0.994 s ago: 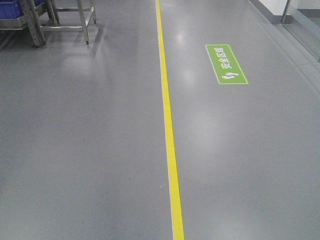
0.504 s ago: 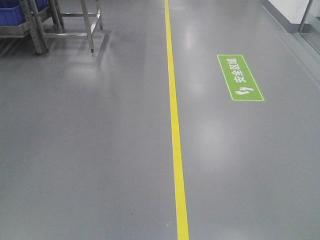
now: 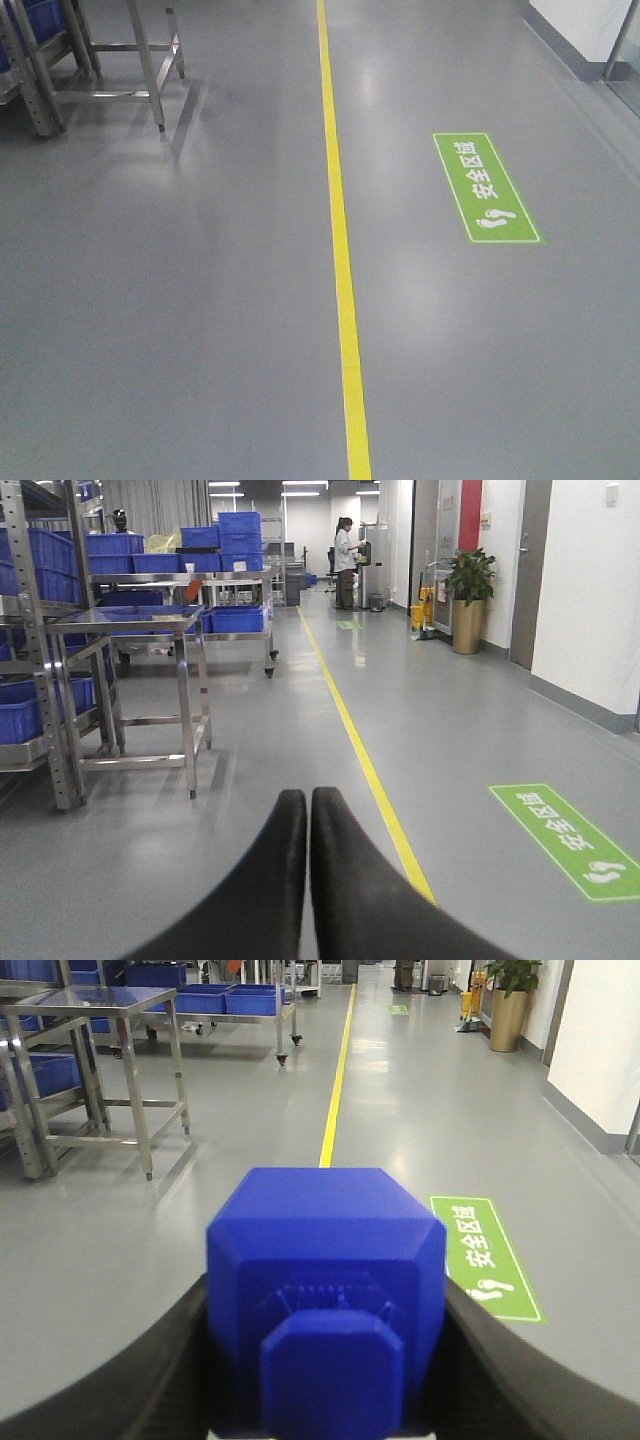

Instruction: Pour parts from conveyor to right shelf

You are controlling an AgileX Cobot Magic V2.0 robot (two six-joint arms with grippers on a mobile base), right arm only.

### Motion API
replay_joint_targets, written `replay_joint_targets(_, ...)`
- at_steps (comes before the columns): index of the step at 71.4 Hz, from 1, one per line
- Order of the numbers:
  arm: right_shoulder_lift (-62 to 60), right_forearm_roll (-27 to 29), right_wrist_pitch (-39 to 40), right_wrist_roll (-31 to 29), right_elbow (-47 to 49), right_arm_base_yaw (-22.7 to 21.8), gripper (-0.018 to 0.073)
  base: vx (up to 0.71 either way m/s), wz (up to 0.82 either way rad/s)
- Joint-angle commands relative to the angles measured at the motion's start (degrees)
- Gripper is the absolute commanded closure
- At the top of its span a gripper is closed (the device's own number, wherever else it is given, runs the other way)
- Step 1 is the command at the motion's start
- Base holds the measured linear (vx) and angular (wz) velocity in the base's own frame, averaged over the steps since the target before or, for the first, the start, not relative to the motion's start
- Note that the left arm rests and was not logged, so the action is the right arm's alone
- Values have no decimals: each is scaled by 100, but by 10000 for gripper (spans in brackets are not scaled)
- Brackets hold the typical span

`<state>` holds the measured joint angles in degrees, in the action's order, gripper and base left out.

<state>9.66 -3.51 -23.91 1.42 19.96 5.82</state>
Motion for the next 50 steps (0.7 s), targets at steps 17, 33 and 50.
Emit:
replay_joint_targets(17,74,-35,472,-59,155,-23,564,62,-5)
replay_joint_targets(33,74,-35,470,-59,155,-23,564,66,-1)
replay_joint_targets(50,74,-35,470,-59,155,-23,564,71,2)
